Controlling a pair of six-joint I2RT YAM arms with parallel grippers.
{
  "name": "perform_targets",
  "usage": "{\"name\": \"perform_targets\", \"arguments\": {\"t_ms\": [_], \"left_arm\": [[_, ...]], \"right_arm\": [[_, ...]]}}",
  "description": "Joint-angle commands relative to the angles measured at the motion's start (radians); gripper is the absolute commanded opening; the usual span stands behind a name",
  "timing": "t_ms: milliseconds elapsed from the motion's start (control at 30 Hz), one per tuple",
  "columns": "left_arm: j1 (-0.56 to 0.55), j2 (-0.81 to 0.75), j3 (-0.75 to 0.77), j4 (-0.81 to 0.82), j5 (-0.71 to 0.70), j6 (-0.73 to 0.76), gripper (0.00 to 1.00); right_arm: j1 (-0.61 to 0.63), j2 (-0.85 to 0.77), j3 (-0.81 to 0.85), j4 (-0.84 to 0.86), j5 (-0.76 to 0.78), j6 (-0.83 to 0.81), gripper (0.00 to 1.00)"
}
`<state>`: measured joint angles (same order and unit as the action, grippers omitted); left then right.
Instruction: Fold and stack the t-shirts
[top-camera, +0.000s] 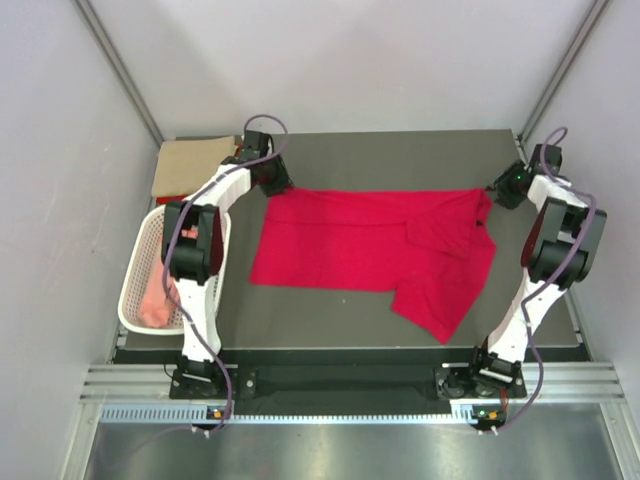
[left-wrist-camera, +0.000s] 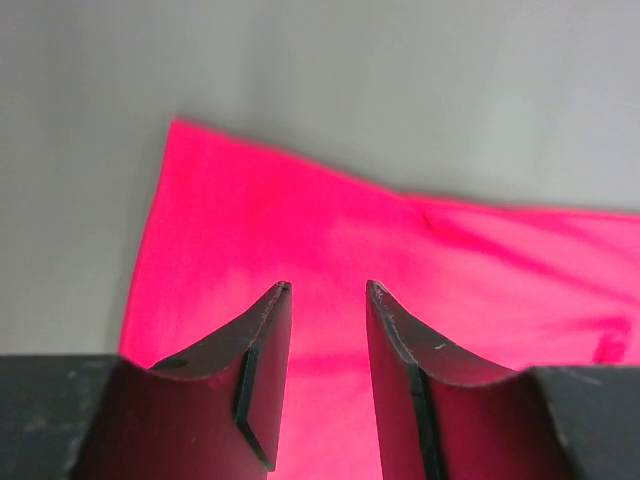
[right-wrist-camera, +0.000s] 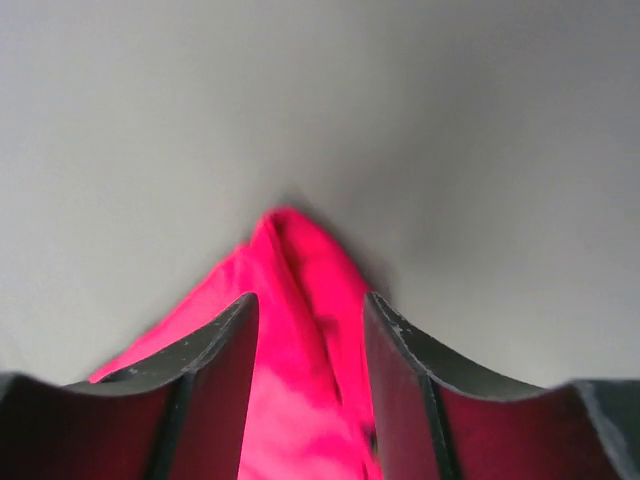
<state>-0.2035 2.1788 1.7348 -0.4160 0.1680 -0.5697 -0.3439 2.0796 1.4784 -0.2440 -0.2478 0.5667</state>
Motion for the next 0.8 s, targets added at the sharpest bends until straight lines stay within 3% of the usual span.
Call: {"name": "perform_targets", "arguments": {"t_ms": [0, 133, 267, 333, 600, 767], "left_arm": [[0.000, -0.220, -0.064, -0.044, 0.024, 0.079, 0.41], [-0.023, -0.400, -0.234, -0.057, 0.036, 0.100, 0.41], [-0.031, -0.554, -0.437, -0.021, 0.077, 0.093, 0.41], [-0.031, -0.618, -0.464, -0.046, 0.071, 0.094, 0.41], [-0.031, -0.784, -0.560, -0.099, 0.083, 0.136, 0.42], [-0.031, -0.807, -0.595, -0.110, 0.126, 0.119, 0.42]], "right_arm": [[0.011, -0.136, 0.103, -0.327, 0.136, -0.022, 0.47], [0.063, -0.296, 0.024, -0.628, 0.292, 0.013, 0.48], [0.098, -0.519, -0.233, -0.731, 0.382, 0.079, 0.48], [0.143, -0.642, -0.343, -0.829, 0.470, 0.146, 0.47], [0.431, -0.966, -0.616, -0.925, 0.463, 0.393, 0.44], [0.577, -0.992, -0.754, -0.896, 0.414, 0.518, 0.42]]}}
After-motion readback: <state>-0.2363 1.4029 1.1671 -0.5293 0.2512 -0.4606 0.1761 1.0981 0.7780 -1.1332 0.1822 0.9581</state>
